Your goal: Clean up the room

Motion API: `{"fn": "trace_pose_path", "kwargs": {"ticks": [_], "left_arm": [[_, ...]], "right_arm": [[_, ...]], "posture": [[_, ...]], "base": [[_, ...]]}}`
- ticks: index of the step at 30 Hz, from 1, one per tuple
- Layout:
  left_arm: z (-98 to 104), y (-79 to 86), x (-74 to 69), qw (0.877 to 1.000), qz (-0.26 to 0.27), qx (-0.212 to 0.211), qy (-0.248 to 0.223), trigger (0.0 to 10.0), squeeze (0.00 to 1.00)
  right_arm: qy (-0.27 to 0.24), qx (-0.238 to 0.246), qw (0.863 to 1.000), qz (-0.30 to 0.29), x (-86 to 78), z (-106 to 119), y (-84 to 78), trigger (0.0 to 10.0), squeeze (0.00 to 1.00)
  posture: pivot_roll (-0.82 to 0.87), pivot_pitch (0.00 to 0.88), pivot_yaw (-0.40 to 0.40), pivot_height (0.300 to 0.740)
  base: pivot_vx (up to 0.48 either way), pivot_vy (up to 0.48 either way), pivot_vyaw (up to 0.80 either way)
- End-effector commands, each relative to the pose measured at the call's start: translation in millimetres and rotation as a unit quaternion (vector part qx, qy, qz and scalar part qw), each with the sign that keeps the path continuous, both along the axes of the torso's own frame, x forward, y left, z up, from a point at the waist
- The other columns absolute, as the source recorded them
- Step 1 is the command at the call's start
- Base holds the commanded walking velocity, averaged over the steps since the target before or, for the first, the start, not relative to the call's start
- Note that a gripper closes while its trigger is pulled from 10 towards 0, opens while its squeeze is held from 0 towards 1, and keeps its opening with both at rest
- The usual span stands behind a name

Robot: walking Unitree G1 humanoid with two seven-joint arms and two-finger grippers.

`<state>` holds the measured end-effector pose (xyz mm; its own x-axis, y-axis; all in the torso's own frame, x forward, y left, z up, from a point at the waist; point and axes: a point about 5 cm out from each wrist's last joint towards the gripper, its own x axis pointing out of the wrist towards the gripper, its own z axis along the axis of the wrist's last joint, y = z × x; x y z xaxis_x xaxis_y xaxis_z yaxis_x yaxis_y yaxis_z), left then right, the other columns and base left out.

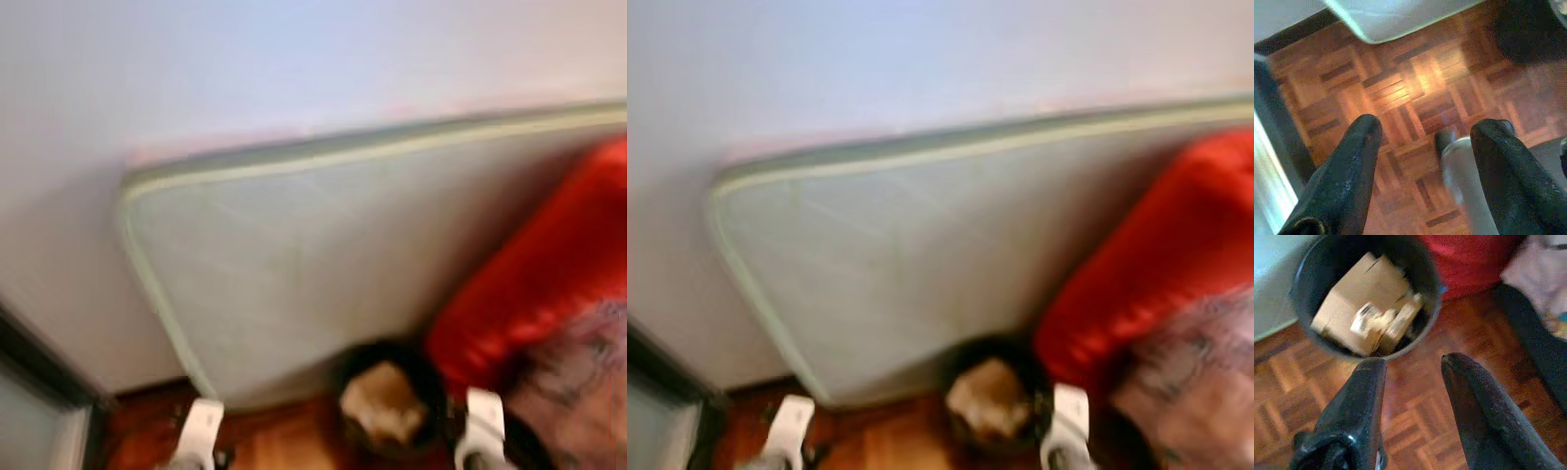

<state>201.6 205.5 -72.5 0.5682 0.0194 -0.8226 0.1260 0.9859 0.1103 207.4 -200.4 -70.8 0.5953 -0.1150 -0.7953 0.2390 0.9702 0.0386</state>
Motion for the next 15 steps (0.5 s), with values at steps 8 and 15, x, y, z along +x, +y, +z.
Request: {"fn": "trace_pose_path", "kwargs": {"ticks": [8, 15], "left_arm": [[-1.5, 2.8, -3.6, 1.000, 0.014, -0.002, 0.002, 10.0, 0.00], [-1.0, 2.6, -2.7, 1.000, 0.014, -0.001, -0.001, 10.0, 0.00]], "right_arm": [[0.012, 0.006, 1.000, 0.001, -5.3, -3.6, 3.7, 10.0, 0.00], [0.008, 0.004, 1.000, 0.002, -4.3, -2.9, 3.2, 10.0, 0.00]], "posture": [[-0.08, 0.000, -0.035, 0.740], [-0.08, 0.000, -0.035, 0.740]], "base": [[0.000, 0.000, -0.75], [0.000, 0.000, -0.75]]}}
